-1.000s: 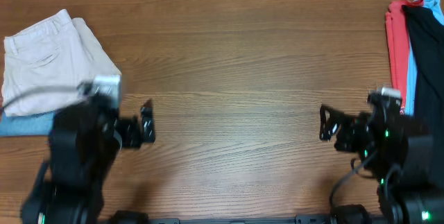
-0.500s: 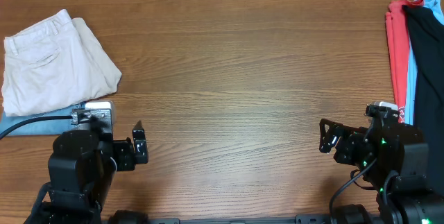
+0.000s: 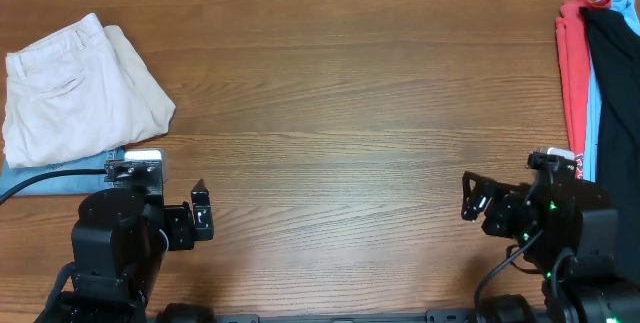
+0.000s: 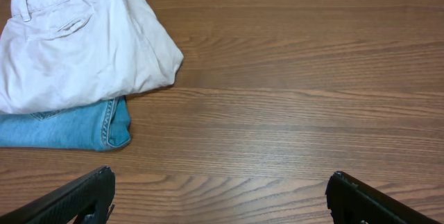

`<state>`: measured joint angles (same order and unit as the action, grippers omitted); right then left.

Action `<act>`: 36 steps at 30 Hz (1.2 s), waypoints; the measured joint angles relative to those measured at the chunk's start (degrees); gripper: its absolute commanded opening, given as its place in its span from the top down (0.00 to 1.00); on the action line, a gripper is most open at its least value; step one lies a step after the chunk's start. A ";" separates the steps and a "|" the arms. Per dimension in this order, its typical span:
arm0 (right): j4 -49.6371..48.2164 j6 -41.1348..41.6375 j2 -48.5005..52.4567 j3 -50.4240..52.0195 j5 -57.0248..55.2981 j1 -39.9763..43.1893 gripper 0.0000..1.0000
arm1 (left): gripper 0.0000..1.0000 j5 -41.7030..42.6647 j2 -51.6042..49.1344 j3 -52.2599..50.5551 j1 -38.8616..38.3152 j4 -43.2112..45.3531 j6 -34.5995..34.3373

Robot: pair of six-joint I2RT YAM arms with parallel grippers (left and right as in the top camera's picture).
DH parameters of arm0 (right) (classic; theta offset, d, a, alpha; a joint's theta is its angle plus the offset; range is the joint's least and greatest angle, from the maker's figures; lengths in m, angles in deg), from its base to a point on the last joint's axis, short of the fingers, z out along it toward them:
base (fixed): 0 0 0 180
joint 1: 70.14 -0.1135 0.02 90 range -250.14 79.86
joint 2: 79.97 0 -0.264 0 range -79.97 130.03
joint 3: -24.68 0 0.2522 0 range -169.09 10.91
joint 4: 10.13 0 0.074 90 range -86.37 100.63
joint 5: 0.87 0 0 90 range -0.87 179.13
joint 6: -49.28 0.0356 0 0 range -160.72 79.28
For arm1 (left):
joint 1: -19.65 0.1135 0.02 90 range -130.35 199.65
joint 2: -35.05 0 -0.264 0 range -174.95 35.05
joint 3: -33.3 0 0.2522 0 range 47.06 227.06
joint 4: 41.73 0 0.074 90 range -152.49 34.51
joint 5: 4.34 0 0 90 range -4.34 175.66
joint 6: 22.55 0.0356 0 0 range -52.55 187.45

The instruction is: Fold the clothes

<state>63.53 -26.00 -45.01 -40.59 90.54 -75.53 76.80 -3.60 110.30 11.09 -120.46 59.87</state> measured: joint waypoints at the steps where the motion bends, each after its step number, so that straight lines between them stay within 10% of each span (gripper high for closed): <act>1: -2.19 -1.16 -0.70 0.81 -0.22 0.00 0.00 | 0.00 0.00 0.00 0.00 0.00 -0.02 0.00; 20: -33.35 -8.96 -33.79 35.12 1.66 0.00 0.00 | 0.00 0.00 -0.09 -0.02 0.00 -0.13 0.00; 26: -57.31 -9.75 -34.34 47.43 2.19 0.00 0.00 | 0.00 0.00 -0.09 -0.02 0.00 -0.13 0.00; 36: -55.21 -12.31 -34.34 50.47 2.14 -0.02 0.00 | 0.00 0.00 -0.09 -0.04 0.00 -0.15 0.00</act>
